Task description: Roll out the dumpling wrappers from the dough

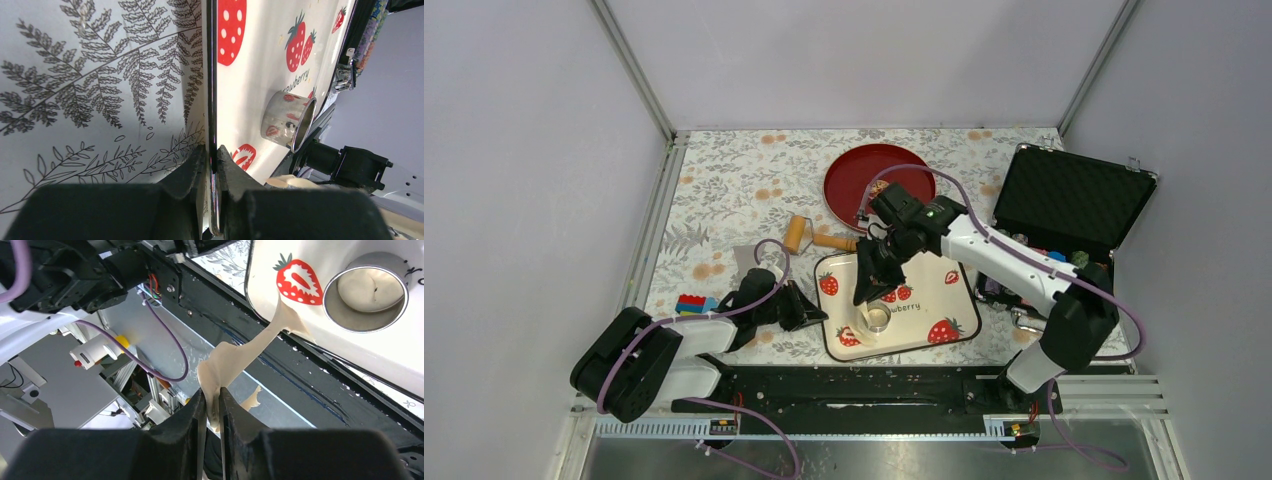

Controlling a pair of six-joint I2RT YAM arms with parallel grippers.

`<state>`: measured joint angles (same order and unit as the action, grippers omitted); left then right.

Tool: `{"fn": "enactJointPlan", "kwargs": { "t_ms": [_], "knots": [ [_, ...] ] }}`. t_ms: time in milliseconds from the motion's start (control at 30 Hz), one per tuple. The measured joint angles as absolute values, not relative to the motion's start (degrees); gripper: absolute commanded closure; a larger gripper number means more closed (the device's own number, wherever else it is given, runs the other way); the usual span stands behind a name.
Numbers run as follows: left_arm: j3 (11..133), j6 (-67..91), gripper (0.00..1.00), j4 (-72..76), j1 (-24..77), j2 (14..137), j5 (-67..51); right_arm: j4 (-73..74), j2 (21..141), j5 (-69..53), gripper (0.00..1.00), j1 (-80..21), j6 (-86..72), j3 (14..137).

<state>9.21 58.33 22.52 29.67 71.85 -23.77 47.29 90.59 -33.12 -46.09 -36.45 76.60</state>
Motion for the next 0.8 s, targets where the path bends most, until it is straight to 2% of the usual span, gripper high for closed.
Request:
{"fn": "enactJointPlan", "kwargs": {
  "t_ms": [433, 800],
  "knots": [
    [9.2, 58.3, 1.00, 22.7, 29.6, 72.1, -23.9, 51.2, 90.6, -31.9, 0.77, -46.1, -36.0, 87.3],
    [9.2, 58.3, 1.00, 23.1, 29.5, 72.6, -24.2, 53.6, 102.1, -30.8, 0.76, -45.0, -33.3, 101.5]
  ]
}}
